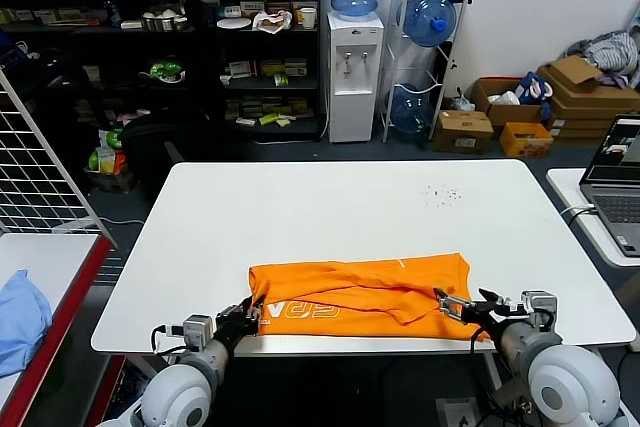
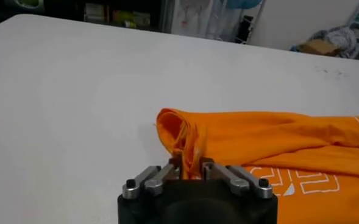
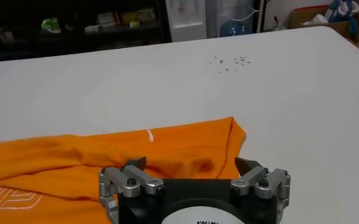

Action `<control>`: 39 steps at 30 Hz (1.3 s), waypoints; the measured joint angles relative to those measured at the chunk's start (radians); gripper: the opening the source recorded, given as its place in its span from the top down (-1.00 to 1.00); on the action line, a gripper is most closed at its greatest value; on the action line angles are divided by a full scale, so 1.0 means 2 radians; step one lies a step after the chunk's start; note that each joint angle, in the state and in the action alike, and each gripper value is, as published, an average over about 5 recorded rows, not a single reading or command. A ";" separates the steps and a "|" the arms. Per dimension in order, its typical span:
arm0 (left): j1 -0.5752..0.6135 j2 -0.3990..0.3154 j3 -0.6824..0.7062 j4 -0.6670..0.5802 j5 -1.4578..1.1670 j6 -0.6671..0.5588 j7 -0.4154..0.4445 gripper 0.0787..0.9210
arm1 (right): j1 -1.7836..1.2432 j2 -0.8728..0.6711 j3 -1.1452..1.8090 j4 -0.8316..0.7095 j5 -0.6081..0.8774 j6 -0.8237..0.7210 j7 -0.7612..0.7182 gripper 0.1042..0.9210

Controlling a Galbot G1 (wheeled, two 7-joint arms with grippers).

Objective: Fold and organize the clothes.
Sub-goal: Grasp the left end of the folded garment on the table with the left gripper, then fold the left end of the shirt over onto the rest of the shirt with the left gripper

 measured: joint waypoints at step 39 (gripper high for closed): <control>0.158 0.203 -0.227 -0.029 -0.066 -0.006 0.002 0.94 | 0.079 0.018 -0.064 -0.045 -0.028 0.022 -0.023 -1.00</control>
